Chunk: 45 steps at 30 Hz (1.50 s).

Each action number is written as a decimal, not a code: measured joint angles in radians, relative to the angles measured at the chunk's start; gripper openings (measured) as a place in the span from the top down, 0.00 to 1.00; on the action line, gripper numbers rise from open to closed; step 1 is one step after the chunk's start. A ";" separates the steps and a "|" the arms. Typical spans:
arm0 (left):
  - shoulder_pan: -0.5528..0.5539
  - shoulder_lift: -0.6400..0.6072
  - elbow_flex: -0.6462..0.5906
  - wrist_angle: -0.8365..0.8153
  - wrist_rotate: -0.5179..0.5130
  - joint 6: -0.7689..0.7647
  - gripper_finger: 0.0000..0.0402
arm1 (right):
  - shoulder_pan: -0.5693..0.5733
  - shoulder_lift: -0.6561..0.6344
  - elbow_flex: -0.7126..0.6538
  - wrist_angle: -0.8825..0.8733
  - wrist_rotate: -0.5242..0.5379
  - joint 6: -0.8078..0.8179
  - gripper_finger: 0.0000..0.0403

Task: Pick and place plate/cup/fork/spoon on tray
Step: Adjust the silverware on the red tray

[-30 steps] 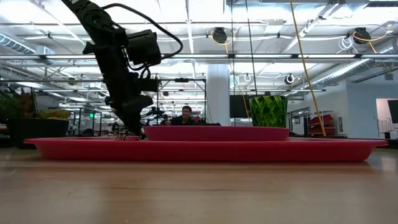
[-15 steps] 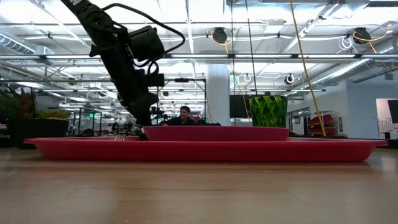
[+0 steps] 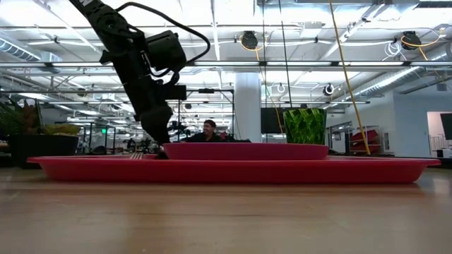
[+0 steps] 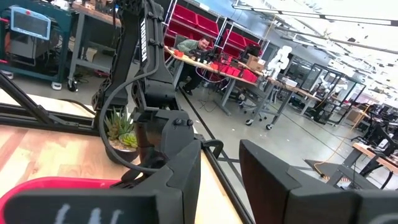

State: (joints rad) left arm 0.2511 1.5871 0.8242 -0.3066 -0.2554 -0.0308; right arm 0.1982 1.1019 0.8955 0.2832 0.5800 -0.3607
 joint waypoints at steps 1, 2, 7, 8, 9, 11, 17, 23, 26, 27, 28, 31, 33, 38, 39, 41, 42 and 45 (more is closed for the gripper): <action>-0.003 0.000 0.000 -0.004 0.005 0.006 0.88 | 0.000 0.000 0.000 0.000 0.000 0.000 0.74; -0.004 0.000 0.000 -0.009 0.014 0.013 0.88 | 0.000 0.000 0.000 0.000 0.000 0.000 0.74; -0.005 0.000 0.000 -0.017 0.031 0.026 0.88 | 0.000 0.000 0.000 0.000 0.000 0.000 0.74; -0.005 0.000 0.000 -0.017 0.026 0.026 0.88 | 0.000 0.000 0.000 0.000 0.000 0.000 0.74; -0.005 0.000 0.000 -0.016 0.016 0.027 0.88 | 0.000 0.000 0.000 0.000 0.000 0.000 0.74; -0.005 0.000 0.000 -0.014 -0.018 0.029 0.88 | 0.000 0.000 0.000 0.000 0.000 0.000 0.74; -0.005 0.000 0.000 0.024 -0.050 0.070 0.88 | 0.000 0.000 0.000 0.000 0.000 0.000 0.74; -0.005 0.000 0.000 0.018 -0.019 0.079 0.88 | 0.000 0.000 0.000 0.000 0.000 0.000 0.74; -0.005 0.000 0.000 0.016 -0.013 0.086 0.88 | 0.000 0.000 0.000 0.000 0.000 0.000 0.74; -0.005 0.000 0.000 0.015 -0.013 0.088 0.88 | 0.000 0.000 0.000 0.000 0.000 0.001 0.74; -0.005 0.000 0.000 0.013 -0.013 0.089 0.88 | 0.000 0.000 0.000 0.000 0.000 0.004 0.74; -0.005 0.000 0.000 0.005 -0.012 0.097 0.88 | 0.000 0.000 0.000 0.000 0.000 0.004 0.74; -0.004 0.002 0.000 -0.008 -0.011 0.110 0.88 | 0.000 0.000 0.000 0.000 0.000 0.005 0.74; 0.003 0.011 0.000 0.000 -0.015 0.123 0.88 | 0.000 0.000 0.000 0.000 0.000 0.005 0.74; 0.003 0.011 0.000 0.008 -0.017 0.124 0.88 | 0.000 0.000 0.000 0.000 0.000 0.005 0.74; 0.003 0.011 0.000 0.014 -0.023 0.125 0.88 | 0.000 0.000 0.000 0.000 0.000 0.005 0.74; 0.002 0.011 0.000 0.020 -0.024 0.128 0.88 | 0.000 0.000 0.000 0.000 0.000 0.005 0.74; 0.004 0.011 0.000 0.020 -0.025 0.132 0.88 | 0.000 0.000 0.000 0.000 0.000 0.005 0.74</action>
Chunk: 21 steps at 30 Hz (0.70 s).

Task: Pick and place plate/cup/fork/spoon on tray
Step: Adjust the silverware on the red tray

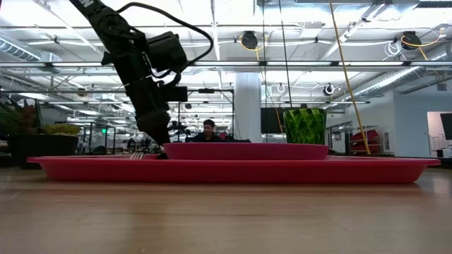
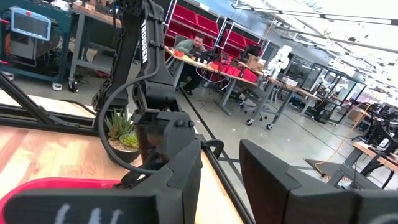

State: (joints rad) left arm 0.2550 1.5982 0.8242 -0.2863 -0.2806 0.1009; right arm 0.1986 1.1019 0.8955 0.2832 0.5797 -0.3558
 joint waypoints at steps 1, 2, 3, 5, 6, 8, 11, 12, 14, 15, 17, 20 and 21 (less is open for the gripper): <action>0.002 0.000 0.000 0.000 0.000 0.003 0.88 | 0.000 0.000 0.000 0.000 0.000 0.000 0.74; 0.003 0.000 0.000 0.000 0.000 0.005 0.88 | 0.000 0.000 0.000 0.000 0.000 0.000 0.74; 0.005 0.000 0.000 0.001 -0.001 0.007 0.88 | 0.000 0.000 0.000 0.000 0.000 0.000 0.74; 0.010 0.000 0.000 0.001 -0.006 0.009 0.88 | 0.000 0.000 0.000 0.000 0.000 0.000 0.74; 0.014 0.000 0.000 0.001 -0.008 0.011 0.88 | 0.000 0.000 0.000 0.000 0.000 0.000 0.74; 0.021 0.000 0.000 0.003 -0.008 0.015 0.88 | 0.000 0.000 0.000 0.000 0.000 0.000 0.74; 0.027 0.000 0.000 0.004 -0.008 0.018 0.88 | 0.000 0.000 0.000 0.000 0.000 0.000 0.74; 0.027 0.000 0.000 0.004 -0.007 0.018 0.88 | 0.000 0.000 0.000 0.000 0.000 0.001 0.74; 0.026 0.000 0.000 0.004 0.002 0.019 0.88 | 0.000 0.000 0.000 0.000 0.000 0.001 0.74; 0.026 0.000 0.000 0.004 0.008 0.019 0.88 | 0.000 0.000 0.000 0.000 0.000 0.001 0.74; 0.026 0.000 0.000 0.003 0.022 0.019 0.88 | 0.000 0.000 0.000 0.000 0.000 0.001 0.74; 0.026 0.021 0.000 -0.001 0.030 0.025 0.88 | 0.000 0.000 0.000 0.000 0.000 0.001 0.74; 0.026 0.028 0.000 -0.010 0.040 0.031 0.88 | 0.001 0.000 0.000 0.000 0.000 0.001 0.74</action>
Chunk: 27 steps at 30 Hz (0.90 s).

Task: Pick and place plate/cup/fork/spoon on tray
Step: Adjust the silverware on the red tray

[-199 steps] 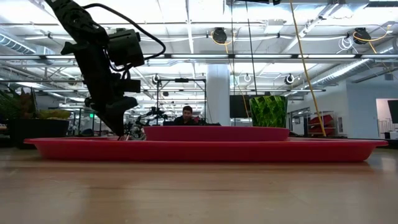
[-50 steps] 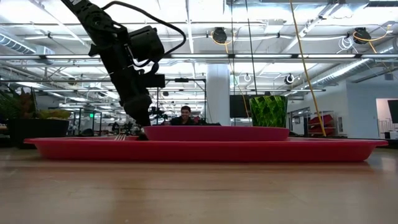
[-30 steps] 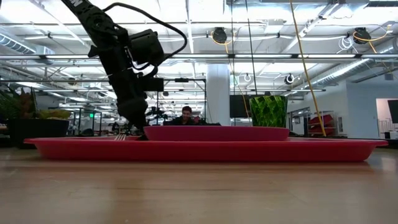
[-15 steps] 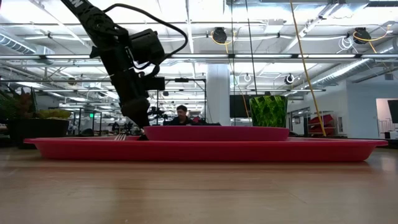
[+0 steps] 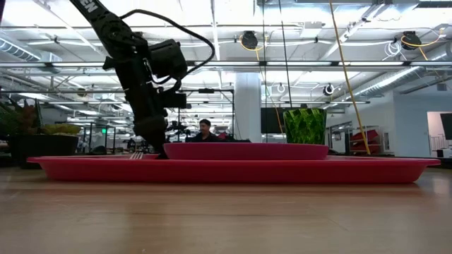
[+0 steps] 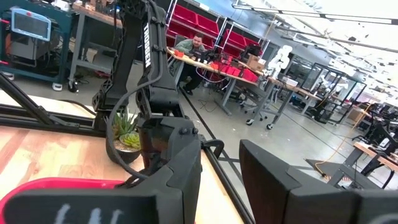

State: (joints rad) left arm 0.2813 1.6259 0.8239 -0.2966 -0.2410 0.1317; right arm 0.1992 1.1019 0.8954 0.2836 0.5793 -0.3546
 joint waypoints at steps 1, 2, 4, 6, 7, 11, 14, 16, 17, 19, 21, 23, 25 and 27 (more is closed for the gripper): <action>0.000 0.013 0.000 0.004 0.007 0.009 0.88 | 0.003 0.000 0.000 0.000 0.000 0.000 0.74; 0.000 0.027 0.001 0.011 0.009 0.017 0.88 | 0.005 0.000 0.000 0.000 0.000 0.000 0.74; 0.000 0.048 -0.001 -0.014 0.012 0.021 0.88 | 0.011 0.000 0.000 0.002 0.000 -0.006 0.74; 0.000 0.064 0.002 -0.004 0.008 0.021 0.88 | 0.014 -0.002 -0.001 0.004 0.001 -0.008 0.74; -0.001 0.066 0.003 -0.004 0.003 0.020 0.88 | 0.016 -0.003 -0.001 0.003 0.001 -0.010 0.74; -0.001 0.058 0.002 -0.014 -0.012 0.001 0.88 | 0.020 -0.005 -0.001 0.004 0.022 -0.019 0.74; 0.001 0.027 -0.002 -0.039 -0.028 -0.003 0.88 | 0.020 -0.005 -0.001 0.004 0.027 -0.023 0.74; 0.000 0.000 -0.001 -0.040 -0.030 -0.007 0.88 | 0.020 -0.005 -0.001 0.003 0.026 -0.024 0.74; 0.000 -0.015 -0.001 -0.045 -0.030 -0.012 0.88 | 0.020 -0.005 -0.001 0.004 0.027 -0.024 0.74; -0.006 -0.044 -0.001 -0.060 -0.030 -0.026 0.88 | 0.020 -0.005 -0.001 0.003 0.027 -0.024 0.74; -0.018 -0.074 -0.001 -0.064 -0.031 -0.033 0.88 | 0.020 -0.005 -0.001 0.003 0.027 -0.024 0.74; -0.037 -0.113 -0.001 -0.082 -0.030 -0.038 0.88 | 0.020 -0.005 -0.001 0.003 0.027 -0.024 0.74; -0.065 -0.142 0.000 -0.108 -0.029 -0.053 0.88 | 0.020 -0.005 -0.001 -0.006 0.023 -0.024 0.74; -0.098 -0.169 0.000 -0.147 -0.029 -0.088 0.88 | 0.020 -0.005 -0.001 -0.034 -0.003 -0.028 0.74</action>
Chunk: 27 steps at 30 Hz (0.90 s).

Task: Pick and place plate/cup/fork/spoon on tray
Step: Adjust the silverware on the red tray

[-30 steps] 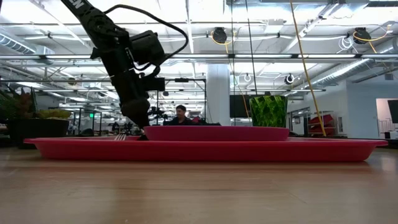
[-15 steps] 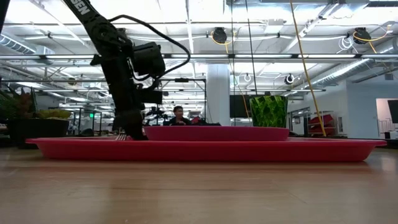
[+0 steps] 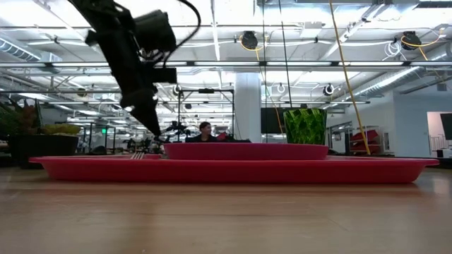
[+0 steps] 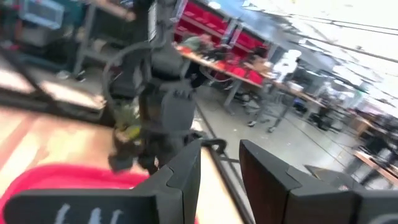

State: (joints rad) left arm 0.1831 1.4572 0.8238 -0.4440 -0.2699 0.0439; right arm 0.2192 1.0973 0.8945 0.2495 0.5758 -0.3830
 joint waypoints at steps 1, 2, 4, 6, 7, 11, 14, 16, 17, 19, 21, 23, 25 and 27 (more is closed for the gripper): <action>-0.022 -0.015 0.000 -0.019 0.000 -0.028 0.88 | 0.000 0.000 0.000 -0.015 -0.024 -0.009 0.74; -0.045 -0.028 0.000 -0.024 0.000 -0.057 0.88 | 0.000 0.005 0.000 -0.028 -0.053 -0.021 0.74; -0.095 -0.048 0.000 -0.037 0.000 -0.107 0.88 | -0.001 0.029 0.000 -0.033 -0.087 -0.047 0.74; -0.150 -0.075 -0.001 -0.042 0.000 -0.138 0.88 | -0.005 0.058 0.007 -0.044 -0.090 -0.077 0.74; -0.175 -0.090 -0.001 -0.027 -0.001 -0.145 0.88 | -0.012 0.077 0.021 -0.047 -0.091 -0.093 0.74; -0.260 -0.162 0.000 -0.009 -0.047 -0.160 0.88 | -0.057 0.153 0.142 -0.128 -0.127 -0.152 0.74; -0.306 -0.242 -0.015 0.036 -0.087 -0.157 0.88 | -0.113 0.228 0.296 -0.276 -0.265 -0.152 0.74; -0.331 -0.306 -0.046 0.078 -0.096 -0.155 0.88 | -0.152 0.295 0.408 -0.395 -0.349 -0.150 0.74; -0.340 -0.342 -0.067 0.097 -0.098 -0.154 0.88 | -0.170 0.330 0.468 -0.450 -0.382 -0.148 0.74; -0.358 -0.414 -0.115 0.172 -0.098 -0.154 0.88 | -0.205 0.401 0.577 -0.568 -0.422 -0.155 0.74; -0.374 -0.496 -0.172 0.238 -0.100 -0.152 0.88 | -0.237 0.472 0.684 -0.649 -0.477 -0.165 0.74; -0.394 -0.565 -0.223 0.301 -0.100 -0.151 0.88 | -0.263 0.539 0.784 -0.727 -0.518 -0.177 0.74; -0.410 -0.633 -0.265 0.328 -0.099 -0.148 0.88 | -0.283 0.603 0.873 -0.769 -0.564 -0.197 0.74; -0.424 -0.683 -0.291 0.355 -0.102 -0.149 0.88 | -0.292 0.664 0.944 -0.817 -0.586 -0.218 0.74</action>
State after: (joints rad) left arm -0.2406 0.7740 0.5327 -0.0892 -0.3720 -0.1053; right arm -0.0724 1.7616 1.8386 -0.5676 -0.0101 -0.6013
